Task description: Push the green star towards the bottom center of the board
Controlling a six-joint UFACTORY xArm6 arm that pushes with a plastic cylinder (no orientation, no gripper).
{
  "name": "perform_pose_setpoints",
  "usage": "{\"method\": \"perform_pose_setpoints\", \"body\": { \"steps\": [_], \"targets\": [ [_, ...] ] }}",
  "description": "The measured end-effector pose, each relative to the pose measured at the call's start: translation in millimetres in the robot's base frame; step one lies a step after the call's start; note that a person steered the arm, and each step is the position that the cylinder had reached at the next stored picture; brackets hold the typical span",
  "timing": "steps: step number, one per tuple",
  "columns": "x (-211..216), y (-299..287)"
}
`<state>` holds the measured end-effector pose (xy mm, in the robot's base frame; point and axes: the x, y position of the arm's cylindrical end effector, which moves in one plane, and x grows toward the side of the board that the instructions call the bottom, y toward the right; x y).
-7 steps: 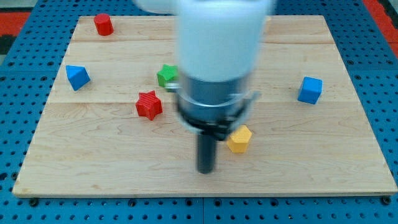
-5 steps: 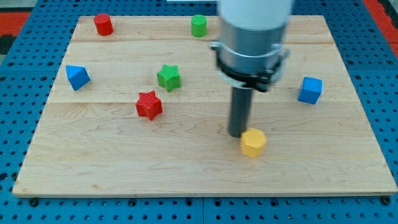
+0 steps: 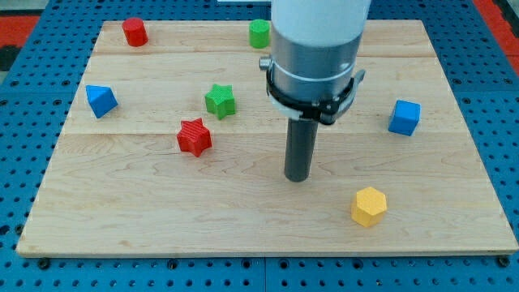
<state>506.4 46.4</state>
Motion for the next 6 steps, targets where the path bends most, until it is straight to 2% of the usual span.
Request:
{"method": "perform_pose_setpoints", "body": {
  "steps": [4,6],
  "targets": [
    [-60.2,56.3],
    [-88.3,57.7]
  ]
}}
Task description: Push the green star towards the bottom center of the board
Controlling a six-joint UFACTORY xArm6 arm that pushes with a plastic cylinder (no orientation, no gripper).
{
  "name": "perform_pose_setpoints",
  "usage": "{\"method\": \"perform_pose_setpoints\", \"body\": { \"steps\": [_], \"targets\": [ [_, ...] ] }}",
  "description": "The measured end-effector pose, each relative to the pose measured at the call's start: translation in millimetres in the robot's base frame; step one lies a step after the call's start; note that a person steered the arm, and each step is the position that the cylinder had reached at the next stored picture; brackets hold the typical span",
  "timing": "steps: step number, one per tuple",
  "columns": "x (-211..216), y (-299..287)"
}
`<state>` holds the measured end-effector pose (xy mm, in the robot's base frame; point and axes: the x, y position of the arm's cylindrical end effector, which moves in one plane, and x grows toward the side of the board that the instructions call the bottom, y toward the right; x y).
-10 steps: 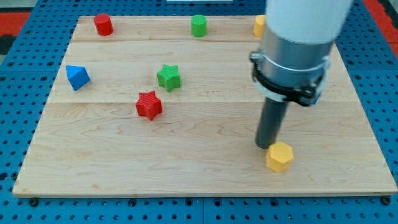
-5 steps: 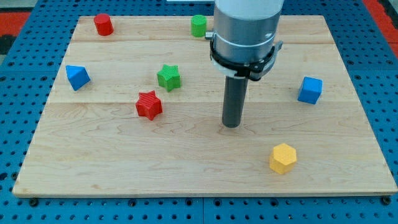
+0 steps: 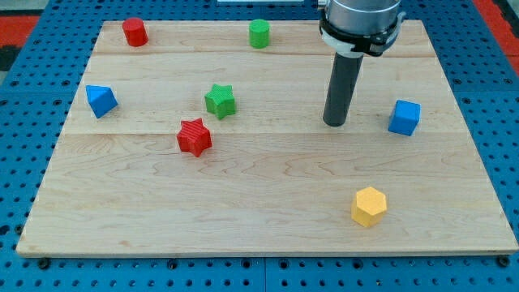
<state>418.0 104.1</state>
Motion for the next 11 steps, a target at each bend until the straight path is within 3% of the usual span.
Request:
{"method": "perform_pose_setpoints", "body": {
  "steps": [3,5,6,7,11],
  "targets": [
    [-39.6,-16.7],
    [-39.0,-138.8],
    [-75.0,-172.1],
    [-65.3,-204.8],
    [-40.2,-189.0]
  ]
}}
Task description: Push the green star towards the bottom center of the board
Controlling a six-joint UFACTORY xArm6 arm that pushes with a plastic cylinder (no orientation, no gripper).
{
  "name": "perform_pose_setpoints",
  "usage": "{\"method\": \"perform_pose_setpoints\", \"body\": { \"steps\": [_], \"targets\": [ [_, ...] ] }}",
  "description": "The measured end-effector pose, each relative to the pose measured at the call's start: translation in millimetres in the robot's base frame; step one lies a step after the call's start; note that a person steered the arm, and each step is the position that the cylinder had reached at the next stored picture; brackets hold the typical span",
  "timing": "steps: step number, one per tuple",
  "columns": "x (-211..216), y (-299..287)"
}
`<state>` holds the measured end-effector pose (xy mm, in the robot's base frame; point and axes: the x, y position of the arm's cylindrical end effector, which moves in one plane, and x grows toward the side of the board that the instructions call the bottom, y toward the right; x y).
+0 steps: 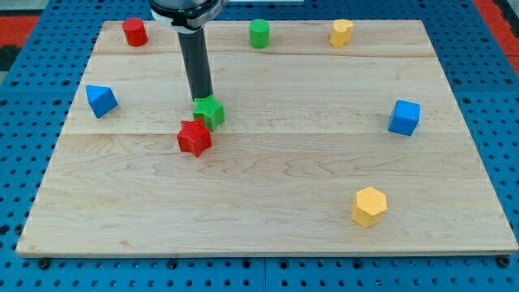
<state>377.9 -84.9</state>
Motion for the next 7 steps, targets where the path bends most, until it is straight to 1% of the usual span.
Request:
{"method": "perform_pose_setpoints", "body": {
  "steps": [2,3,5,6,7],
  "targets": [
    [21.9,20.2],
    [53.2,30.7],
    [130.0,40.5],
    [146.2,46.0],
    [146.2,59.6]
  ]
}}
